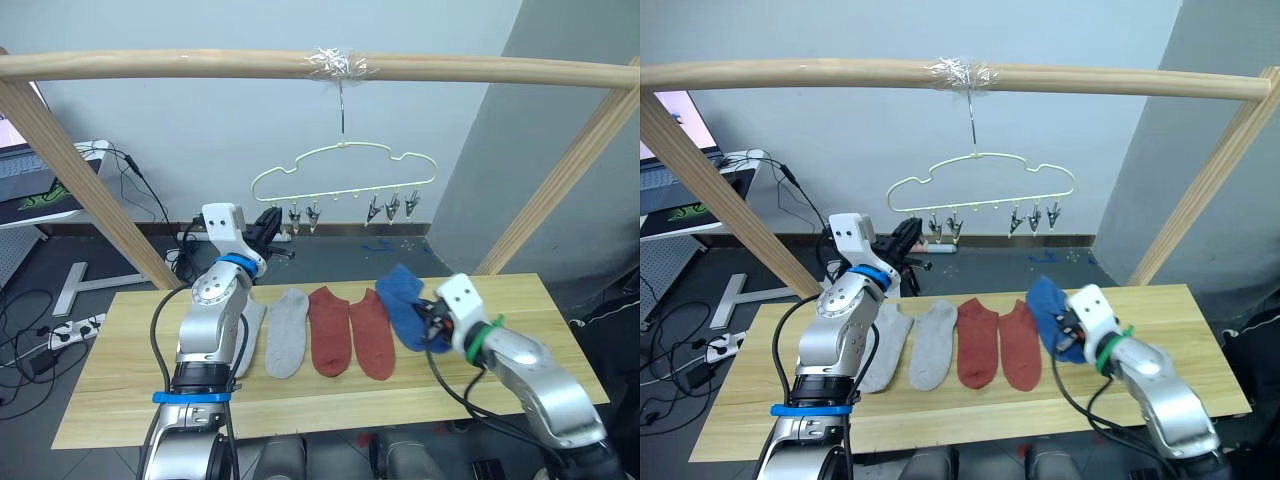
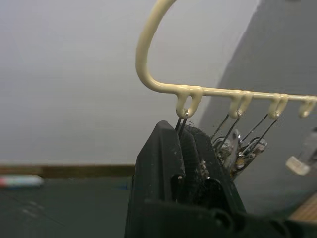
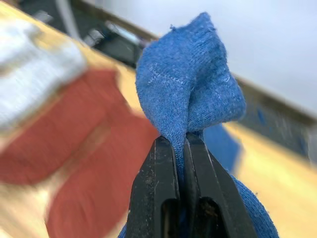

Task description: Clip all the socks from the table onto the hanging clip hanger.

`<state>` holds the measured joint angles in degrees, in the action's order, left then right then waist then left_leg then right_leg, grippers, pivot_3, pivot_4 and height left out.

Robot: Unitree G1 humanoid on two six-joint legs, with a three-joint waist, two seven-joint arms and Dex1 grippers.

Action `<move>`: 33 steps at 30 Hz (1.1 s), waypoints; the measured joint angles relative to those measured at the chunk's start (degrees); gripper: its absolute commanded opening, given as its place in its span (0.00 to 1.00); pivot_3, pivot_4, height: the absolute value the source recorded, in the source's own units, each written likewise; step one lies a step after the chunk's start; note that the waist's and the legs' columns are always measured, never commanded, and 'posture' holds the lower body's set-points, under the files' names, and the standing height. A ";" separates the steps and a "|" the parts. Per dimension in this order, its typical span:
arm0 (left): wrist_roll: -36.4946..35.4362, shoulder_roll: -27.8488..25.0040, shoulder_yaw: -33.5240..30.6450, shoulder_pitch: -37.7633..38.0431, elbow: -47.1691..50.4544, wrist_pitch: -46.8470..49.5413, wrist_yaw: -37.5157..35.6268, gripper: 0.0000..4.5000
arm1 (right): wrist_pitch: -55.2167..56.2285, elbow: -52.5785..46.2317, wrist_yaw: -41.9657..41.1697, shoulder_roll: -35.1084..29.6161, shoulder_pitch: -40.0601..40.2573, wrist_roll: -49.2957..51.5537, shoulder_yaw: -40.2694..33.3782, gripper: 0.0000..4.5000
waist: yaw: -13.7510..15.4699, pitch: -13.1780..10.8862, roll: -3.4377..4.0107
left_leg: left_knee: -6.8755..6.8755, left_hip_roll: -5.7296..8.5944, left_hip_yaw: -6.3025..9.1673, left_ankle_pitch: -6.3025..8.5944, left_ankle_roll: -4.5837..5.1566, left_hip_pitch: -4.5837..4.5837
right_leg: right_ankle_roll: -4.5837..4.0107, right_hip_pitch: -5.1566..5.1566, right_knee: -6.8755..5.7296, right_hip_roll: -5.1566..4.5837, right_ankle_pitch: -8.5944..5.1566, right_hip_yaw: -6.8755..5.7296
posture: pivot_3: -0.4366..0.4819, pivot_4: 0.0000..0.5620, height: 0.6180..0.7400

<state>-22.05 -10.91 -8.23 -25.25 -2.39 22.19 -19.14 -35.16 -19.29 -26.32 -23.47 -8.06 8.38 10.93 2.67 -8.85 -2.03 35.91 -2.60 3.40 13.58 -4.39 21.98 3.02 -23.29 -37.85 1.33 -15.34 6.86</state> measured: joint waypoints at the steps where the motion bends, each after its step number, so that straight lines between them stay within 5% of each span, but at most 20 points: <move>1: -2.58 0.00 -0.79 -0.07 0.89 2.97 -0.25 0.00 | 0.70 1.40 0.00 1.05 -1.28 -0.51 1.22 0.00 | 0.03 -0.01 0.00 | -0.01 0.00 0.02 0.00 0.00 0.02 | 0.00 -0.01 0.01 0.00 0.00 -0.02 | 0.72 0.25 1.00; 12: -24.45 -0.35 -11.45 -2.53 4.86 26.26 3.53 0.00 | 4.29 10.54 -2.62 10.47 -8.88 -0.59 7.18 0.00 | 0.45 -0.06 0.01 | 0.00 0.00 0.16 0.00 0.00 0.09 | 0.00 -0.02 0.04 -0.01 0.00 -0.12 | 0.75 0.26 1.00; 33: -32.62 -0.41 -11.17 -0.19 8.54 32.74 4.82 0.00 | -6.07 2.91 -4.08 15.26 -10.69 9.78 4.81 0.00 | 0.57 -0.09 0.06 | -0.01 0.00 0.28 0.00 -0.01 0.16 | -0.02 -0.02 0.07 -0.02 -0.01 -0.23 | 0.74 0.25 1.00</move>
<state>-54.67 -11.32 -19.40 -25.44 6.16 54.93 -14.32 -41.23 -16.38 -30.40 -8.21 -18.75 18.16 15.74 3.24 -8.94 -1.98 35.90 -2.60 3.68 13.58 -4.40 22.14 3.00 -23.31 -37.78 1.31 -15.35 6.62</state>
